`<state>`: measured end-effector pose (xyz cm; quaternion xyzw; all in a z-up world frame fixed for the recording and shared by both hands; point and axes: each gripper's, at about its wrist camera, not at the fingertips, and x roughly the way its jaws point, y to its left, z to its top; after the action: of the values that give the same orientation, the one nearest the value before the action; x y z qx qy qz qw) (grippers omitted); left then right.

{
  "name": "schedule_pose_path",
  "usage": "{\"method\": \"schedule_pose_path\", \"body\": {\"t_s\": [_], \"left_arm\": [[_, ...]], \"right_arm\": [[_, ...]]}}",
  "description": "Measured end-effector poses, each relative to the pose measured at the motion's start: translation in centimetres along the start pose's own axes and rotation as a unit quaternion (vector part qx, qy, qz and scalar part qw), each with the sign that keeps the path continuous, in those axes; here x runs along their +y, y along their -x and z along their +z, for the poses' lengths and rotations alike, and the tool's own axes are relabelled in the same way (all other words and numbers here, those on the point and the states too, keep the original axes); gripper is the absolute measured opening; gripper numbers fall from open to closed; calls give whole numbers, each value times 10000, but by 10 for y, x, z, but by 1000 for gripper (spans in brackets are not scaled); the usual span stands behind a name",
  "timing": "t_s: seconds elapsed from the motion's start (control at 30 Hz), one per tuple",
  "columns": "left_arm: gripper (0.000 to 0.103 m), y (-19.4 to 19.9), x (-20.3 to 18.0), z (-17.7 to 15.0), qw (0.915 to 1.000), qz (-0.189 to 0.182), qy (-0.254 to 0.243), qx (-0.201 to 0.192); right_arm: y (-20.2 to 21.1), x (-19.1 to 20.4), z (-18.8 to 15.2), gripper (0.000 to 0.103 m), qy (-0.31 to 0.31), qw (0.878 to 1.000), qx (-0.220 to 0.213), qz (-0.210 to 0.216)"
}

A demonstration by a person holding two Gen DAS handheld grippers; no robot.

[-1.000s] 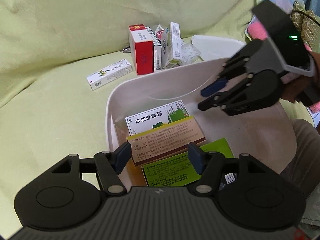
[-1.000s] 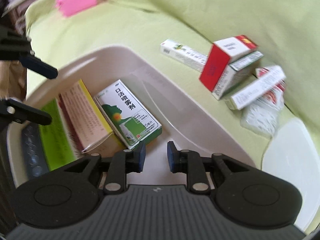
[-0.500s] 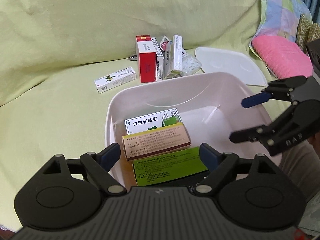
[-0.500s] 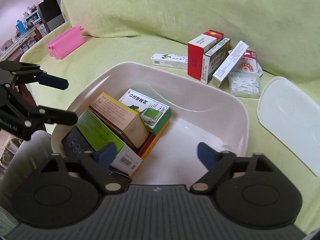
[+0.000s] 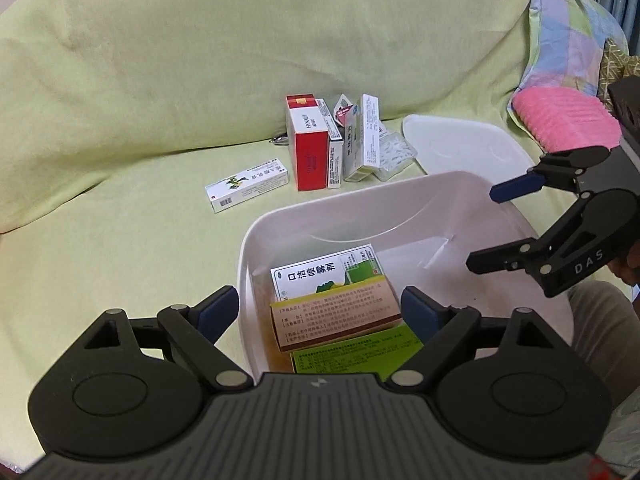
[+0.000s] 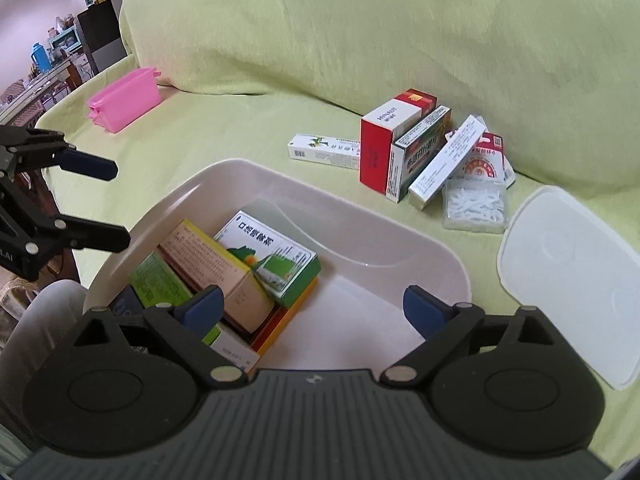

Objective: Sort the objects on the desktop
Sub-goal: 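Raise the right gripper out of the bin toward the white parrot box, then close the right gripper on the white parrot box while the left gripper grips its other end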

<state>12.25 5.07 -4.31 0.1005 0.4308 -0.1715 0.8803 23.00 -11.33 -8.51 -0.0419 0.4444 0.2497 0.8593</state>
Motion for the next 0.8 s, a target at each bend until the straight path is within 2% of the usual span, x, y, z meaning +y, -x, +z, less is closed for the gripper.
{"method": "schedule_pose_path", "body": {"t_s": [0.3, 0.5, 0.63, 0.8], "left_arm": [[89, -8, 16, 3, 9999, 65, 124, -64], [89, -8, 44, 26, 9993, 229, -77, -291], [89, -21, 71, 55, 9981, 383, -297, -385], [89, -58, 100, 90, 9965, 317, -668, -392]], "right_arm": [[-11, -4, 14, 96, 291, 9996, 57, 44], [-17, -7, 48, 96, 1014, 9948, -31, 104], [-24, -10, 87, 96, 1709, 9849, -247, 98], [-58, -4, 137, 98, 2726, 9613, -336, 205]]}}
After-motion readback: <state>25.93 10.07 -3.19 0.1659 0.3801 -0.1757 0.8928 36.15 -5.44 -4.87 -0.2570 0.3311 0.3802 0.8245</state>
